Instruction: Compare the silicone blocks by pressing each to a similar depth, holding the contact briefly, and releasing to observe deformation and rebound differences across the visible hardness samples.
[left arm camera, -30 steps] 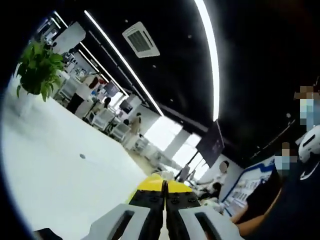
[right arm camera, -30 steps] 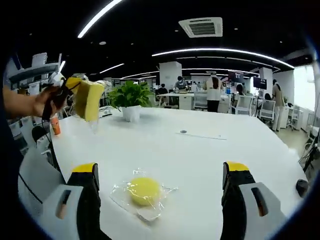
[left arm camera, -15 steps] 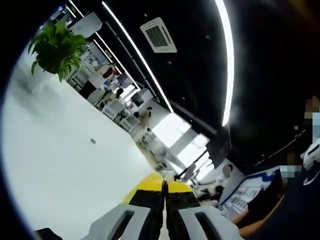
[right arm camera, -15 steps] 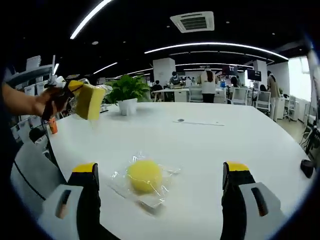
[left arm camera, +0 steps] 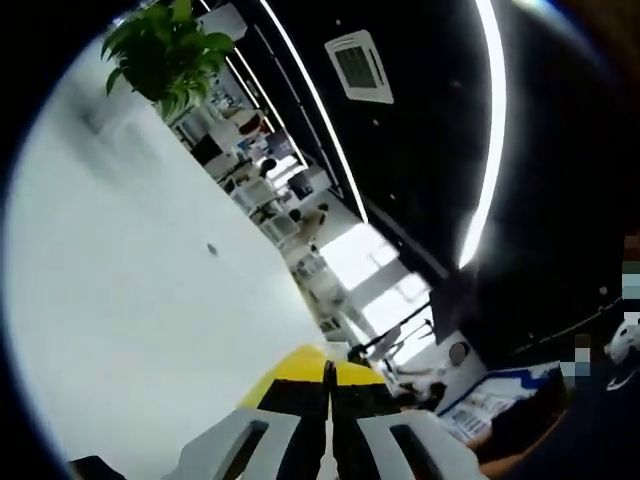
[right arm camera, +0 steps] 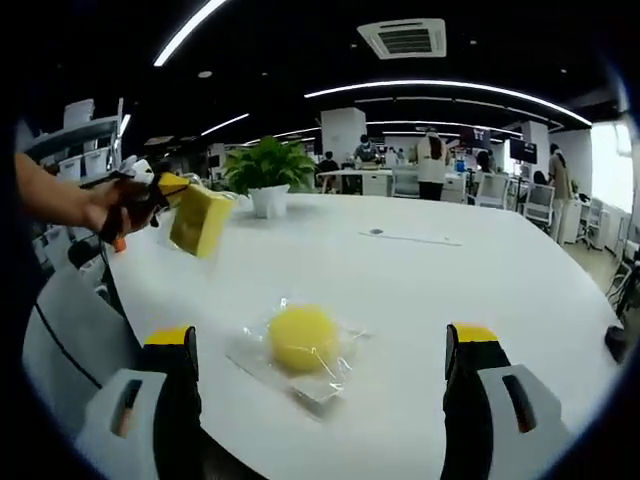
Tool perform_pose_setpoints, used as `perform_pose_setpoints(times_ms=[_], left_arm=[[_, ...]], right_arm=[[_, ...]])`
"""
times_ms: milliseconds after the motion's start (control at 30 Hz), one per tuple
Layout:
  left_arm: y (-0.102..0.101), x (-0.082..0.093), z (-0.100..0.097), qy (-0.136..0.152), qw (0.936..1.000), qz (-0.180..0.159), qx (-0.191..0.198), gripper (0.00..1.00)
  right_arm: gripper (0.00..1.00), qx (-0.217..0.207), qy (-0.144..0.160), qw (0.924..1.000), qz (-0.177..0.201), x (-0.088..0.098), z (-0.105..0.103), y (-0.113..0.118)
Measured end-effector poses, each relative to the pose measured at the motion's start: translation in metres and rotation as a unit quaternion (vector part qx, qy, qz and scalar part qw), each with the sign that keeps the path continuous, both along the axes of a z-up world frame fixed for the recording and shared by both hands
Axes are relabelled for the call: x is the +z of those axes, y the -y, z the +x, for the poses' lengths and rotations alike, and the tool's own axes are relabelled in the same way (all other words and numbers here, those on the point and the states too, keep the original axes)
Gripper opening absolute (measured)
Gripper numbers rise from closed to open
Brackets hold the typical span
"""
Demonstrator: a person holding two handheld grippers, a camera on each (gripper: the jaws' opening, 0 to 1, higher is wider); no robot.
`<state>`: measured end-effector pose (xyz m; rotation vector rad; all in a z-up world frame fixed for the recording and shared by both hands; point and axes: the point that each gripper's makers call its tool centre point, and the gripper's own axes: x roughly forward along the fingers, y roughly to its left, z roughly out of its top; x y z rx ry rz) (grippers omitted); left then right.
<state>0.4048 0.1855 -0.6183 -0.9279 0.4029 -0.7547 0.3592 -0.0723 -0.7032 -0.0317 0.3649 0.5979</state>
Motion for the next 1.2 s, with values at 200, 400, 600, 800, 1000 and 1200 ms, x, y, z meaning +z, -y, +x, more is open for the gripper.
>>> perform_pose_setpoints(times_ms=[200,400,600,800,1000,1200], left_arm=[[-0.007,-0.016,0.002,-0.029,0.9994,-0.016,0.014,0.0],[-0.01,-0.03,0.002,-0.051,0.9985,-0.012,0.015,0.0],[-0.01,-0.042,0.0,-0.078,0.9967,-0.019,0.006,0.0],[-0.012,-0.061,-0.002,-0.098,0.9951,-0.007,0.0,0.0],[-0.026,-0.083,0.001,-0.116,0.993,0.016,0.016,0.0],[-0.037,-0.099,0.006,-0.1,0.9924,0.064,0.033,0.0]], right_arm=[[0.96,0.005,-0.022,0.9997,-0.01,-0.011,-0.002,-0.001],[0.96,0.002,-0.025,0.9996,-0.01,-0.011,-0.002,0.0],[0.96,0.007,-0.027,0.9995,-0.015,-0.013,-0.003,-0.001],[0.96,0.004,-0.028,0.9995,-0.015,-0.012,-0.004,-0.001],[0.96,0.002,-0.028,0.9995,-0.011,-0.013,-0.003,0.0],[0.96,0.003,-0.034,0.9993,-0.016,-0.015,-0.004,-0.001]])
